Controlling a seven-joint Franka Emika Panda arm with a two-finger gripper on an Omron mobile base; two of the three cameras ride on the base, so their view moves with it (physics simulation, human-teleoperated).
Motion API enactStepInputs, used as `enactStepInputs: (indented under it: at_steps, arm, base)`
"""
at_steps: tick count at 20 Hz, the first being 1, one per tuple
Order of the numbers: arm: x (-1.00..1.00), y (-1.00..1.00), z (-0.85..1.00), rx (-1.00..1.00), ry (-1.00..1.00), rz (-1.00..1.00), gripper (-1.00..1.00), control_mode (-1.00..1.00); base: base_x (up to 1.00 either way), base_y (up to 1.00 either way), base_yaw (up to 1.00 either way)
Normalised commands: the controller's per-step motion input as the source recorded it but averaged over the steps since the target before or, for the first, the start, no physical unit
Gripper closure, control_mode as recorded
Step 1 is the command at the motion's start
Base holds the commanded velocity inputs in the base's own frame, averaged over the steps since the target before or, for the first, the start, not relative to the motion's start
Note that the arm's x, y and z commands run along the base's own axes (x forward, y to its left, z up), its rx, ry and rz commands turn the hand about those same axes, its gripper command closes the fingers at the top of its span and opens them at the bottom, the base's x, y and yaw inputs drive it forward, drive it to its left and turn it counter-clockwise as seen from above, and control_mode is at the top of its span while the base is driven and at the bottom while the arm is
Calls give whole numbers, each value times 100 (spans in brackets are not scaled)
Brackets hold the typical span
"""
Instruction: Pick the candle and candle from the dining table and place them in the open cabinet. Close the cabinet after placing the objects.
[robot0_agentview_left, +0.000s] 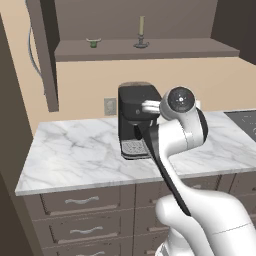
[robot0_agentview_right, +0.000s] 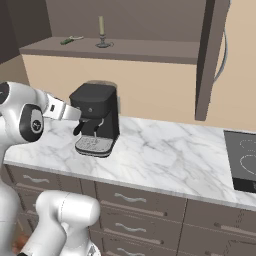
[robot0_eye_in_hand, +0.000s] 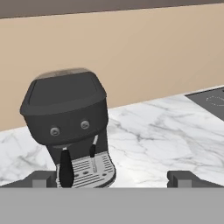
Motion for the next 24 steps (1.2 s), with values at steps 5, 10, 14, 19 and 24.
enactStepInputs:
  at_steps: [5,10,14,19,24]
  arm:
    - [0,0,0,0,0,0,-100,-100]
    - [0,0,0,0,0,0,-100,100]
    - [0,0,0,0,0,0,-100,100]
    - [0,0,0,0,0,0,-100,100]
    - [0,0,0,0,0,0,-100,100]
  base:
    - [0,0,0]
    - [0,0,0]
    - [0,0,0]
    - [0,0,0]
    - [-29,0,6]
